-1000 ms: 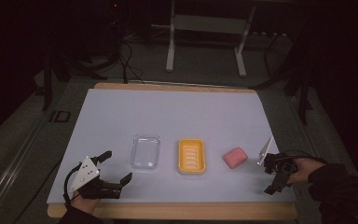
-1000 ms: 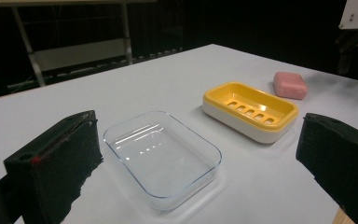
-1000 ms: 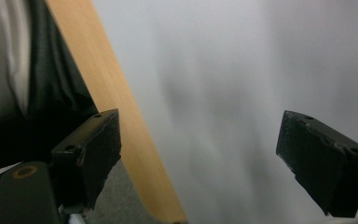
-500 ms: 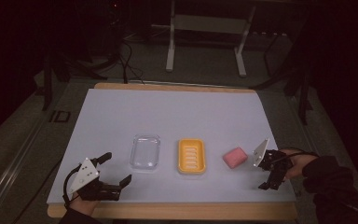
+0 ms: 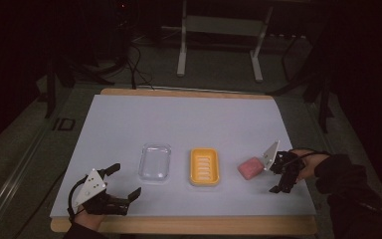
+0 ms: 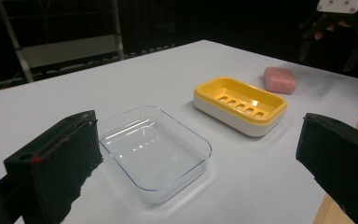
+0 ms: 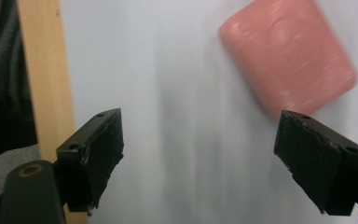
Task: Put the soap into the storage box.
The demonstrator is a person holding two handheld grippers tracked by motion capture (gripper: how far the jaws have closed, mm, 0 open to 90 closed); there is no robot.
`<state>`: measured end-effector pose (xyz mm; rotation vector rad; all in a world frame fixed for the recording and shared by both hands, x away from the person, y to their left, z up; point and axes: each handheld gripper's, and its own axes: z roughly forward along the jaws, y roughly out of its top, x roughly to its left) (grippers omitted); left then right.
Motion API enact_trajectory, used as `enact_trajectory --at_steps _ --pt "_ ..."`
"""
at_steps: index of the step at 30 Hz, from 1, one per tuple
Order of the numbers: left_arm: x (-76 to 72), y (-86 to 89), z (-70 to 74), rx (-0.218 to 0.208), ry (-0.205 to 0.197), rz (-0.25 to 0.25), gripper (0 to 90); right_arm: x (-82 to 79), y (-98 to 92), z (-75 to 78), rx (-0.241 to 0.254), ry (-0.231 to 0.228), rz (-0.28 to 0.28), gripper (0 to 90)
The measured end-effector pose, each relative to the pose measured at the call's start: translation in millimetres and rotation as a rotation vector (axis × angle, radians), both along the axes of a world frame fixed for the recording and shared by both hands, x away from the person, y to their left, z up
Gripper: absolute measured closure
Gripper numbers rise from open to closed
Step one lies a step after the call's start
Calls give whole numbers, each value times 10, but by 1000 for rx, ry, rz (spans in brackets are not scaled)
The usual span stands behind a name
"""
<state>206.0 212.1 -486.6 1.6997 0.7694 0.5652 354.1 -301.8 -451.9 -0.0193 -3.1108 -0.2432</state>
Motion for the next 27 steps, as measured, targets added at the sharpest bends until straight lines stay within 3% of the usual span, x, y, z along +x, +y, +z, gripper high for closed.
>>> enact_trajectory --at_steps 12,16,20,27 --pt "-15 1 -8 8 9 -12 2 187 228 8 -9 -87 83 154" --pt "-18 0 -14 7 16 -23 2 243 300 -38 -27 -105 112 174" --pt "-24 -5 -16 10 18 -27 2 306 381 -104 -83 -137 129 174" --pt "-21 -2 -20 7 21 -31 2 354 488 -231 -118 -128 184 174"
